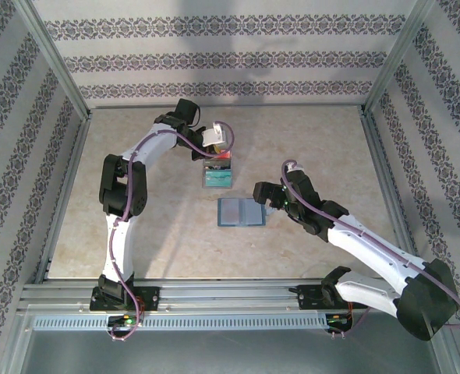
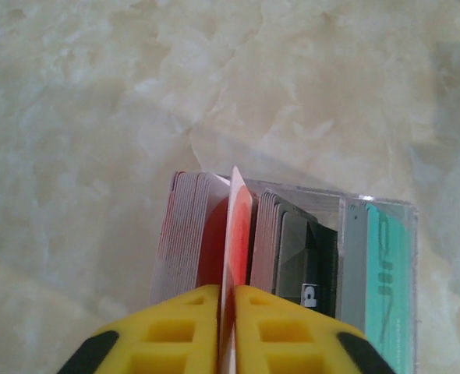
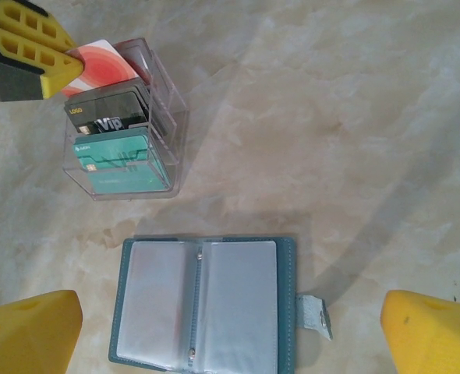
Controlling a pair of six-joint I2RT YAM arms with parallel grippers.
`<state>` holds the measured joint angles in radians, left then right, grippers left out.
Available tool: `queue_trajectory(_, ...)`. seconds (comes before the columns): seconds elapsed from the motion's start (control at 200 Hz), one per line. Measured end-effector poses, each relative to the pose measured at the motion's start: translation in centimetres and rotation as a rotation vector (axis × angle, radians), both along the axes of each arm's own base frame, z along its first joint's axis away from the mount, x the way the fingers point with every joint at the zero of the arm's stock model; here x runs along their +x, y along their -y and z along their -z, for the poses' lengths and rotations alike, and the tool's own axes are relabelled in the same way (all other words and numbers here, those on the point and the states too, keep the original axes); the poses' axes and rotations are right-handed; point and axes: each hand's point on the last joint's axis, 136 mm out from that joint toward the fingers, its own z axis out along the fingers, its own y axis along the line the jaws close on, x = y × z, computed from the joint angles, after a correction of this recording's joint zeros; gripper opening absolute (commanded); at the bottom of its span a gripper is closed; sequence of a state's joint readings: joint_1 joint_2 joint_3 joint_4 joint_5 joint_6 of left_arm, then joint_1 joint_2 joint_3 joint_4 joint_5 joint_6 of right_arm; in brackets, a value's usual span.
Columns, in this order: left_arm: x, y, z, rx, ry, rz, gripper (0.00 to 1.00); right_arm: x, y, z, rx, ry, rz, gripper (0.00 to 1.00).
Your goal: Take the credit cards out of the card holder
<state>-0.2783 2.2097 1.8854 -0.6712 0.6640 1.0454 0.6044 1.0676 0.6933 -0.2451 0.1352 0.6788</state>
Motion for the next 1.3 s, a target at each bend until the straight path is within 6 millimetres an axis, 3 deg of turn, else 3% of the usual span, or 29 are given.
queue_trajectory(0.39,0.0,0.0,-0.2,-0.006,-0.005,-0.009,0.19,0.1,-0.4,-0.7,-0.011,0.006,-0.005,0.98)
queue_trajectory(0.62,-2.1,-0.4,-2.7,-0.045,0.020,-0.040,0.23,0.0,-1.3,-0.4,-0.038,-0.001,-0.023,0.98)
queue_trajectory(0.73,-3.4,-0.8,-5.2,-0.086,0.082,-0.075,0.37,0.1,-1.7,-0.2,-0.059,-0.011,-0.029,0.98)
queue_trajectory(0.834,-4.4,-1.5,-7.7,-0.129,0.144,-0.142,0.62,0.1,-2.4,0.0,-0.081,-0.023,-0.045,0.98)
queue_trajectory(1.004,-5.6,-3.0,-10.4,-0.217,0.183,-0.318,0.79,0.3,-4.2,1.0,-0.132,-0.058,-0.092,0.82)
queue_trajectory(1.094,-6.2,-4.0,-10.6,-0.267,0.170,-0.433,0.90,0.5,-5.2,1.7,-0.157,-0.086,-0.111,0.76)
queue_trajectory(1.299,-7.4,-7.9,-8.7,-0.359,0.135,-0.774,0.90,0.3,-7.9,4.1,-0.219,-0.154,-0.173,0.61)
